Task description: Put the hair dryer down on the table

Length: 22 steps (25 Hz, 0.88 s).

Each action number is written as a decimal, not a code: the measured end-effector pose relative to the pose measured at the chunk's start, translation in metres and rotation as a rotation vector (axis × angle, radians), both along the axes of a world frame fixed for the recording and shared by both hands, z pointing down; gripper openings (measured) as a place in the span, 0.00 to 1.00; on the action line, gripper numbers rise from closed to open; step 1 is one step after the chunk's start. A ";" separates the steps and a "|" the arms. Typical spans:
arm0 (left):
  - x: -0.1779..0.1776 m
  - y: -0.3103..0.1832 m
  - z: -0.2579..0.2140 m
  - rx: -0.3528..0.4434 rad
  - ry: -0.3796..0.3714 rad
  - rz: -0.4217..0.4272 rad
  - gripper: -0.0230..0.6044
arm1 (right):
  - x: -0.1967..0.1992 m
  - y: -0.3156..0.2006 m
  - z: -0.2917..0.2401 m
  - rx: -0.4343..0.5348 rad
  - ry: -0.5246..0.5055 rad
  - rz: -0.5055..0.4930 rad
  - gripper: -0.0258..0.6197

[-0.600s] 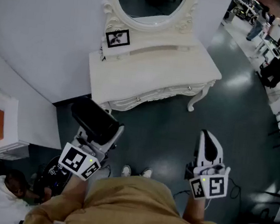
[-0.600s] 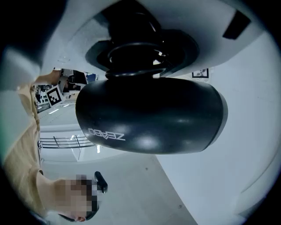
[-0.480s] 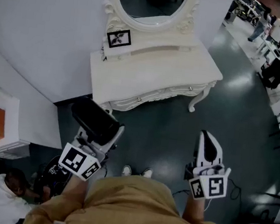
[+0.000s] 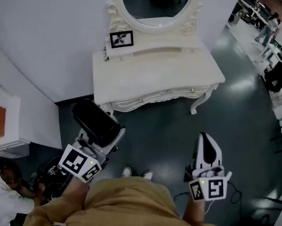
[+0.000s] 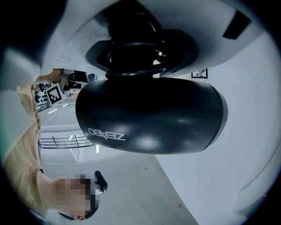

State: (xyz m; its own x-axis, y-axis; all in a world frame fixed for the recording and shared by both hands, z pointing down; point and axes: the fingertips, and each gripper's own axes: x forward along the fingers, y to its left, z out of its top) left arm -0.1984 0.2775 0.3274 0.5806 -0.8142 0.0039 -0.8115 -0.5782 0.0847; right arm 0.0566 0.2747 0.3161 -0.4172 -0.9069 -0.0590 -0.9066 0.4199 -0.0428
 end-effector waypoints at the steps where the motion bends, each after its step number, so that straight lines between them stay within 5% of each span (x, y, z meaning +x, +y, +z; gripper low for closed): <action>1: 0.001 0.001 0.000 -0.001 0.001 0.000 0.44 | 0.001 0.001 0.000 0.002 -0.004 -0.002 0.04; 6: 0.006 0.003 0.000 0.001 0.017 -0.005 0.44 | 0.004 0.009 -0.009 0.073 0.008 -0.025 0.04; 22: 0.049 0.004 0.003 0.021 0.010 -0.035 0.44 | 0.074 0.004 0.028 0.005 -0.026 0.010 0.04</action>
